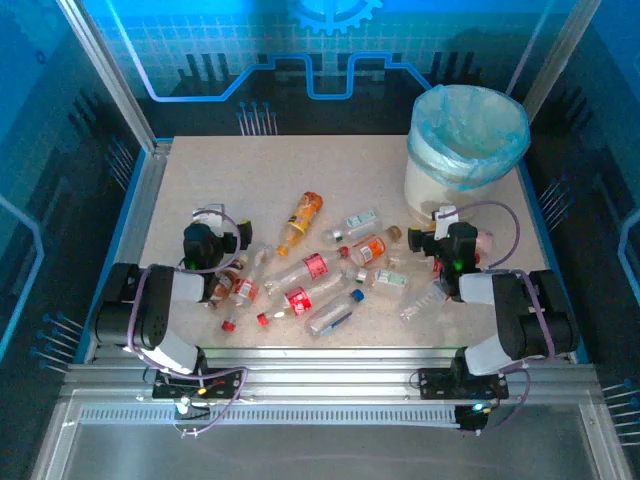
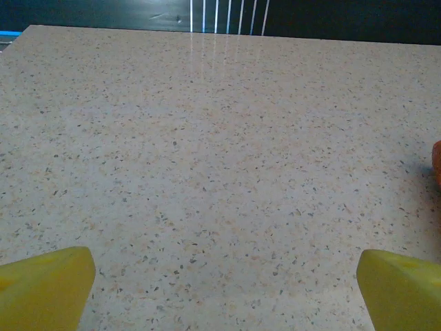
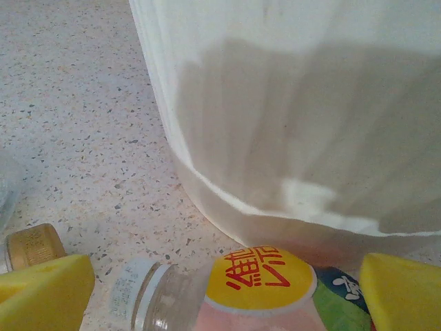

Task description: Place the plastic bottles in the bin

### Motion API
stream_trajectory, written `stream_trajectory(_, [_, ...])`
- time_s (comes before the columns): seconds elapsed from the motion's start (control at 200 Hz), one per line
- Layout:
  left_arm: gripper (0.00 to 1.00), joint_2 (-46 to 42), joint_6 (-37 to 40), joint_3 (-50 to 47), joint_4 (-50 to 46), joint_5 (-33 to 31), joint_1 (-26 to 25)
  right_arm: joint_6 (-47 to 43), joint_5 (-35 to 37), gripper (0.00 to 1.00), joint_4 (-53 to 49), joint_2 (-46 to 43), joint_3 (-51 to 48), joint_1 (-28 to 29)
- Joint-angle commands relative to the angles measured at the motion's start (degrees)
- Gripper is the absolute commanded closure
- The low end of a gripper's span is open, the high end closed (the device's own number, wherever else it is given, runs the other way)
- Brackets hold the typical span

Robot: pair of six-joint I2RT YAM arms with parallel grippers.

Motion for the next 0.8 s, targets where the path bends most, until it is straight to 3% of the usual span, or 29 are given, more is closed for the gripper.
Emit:
stream_trajectory(0.0, [0.01,-0.5,0.6,0.1,0.1,-0.4,-0.1,0.2,0.9,0.00,2.3,0.5,1.0,0.4])
stream_trajectory(0.795, [0.01,-1.4,-0.7,-0.1,-0.1,1.6,1.3,0.2,0.7,0.00,2.2,0.5,1.0,0.4])
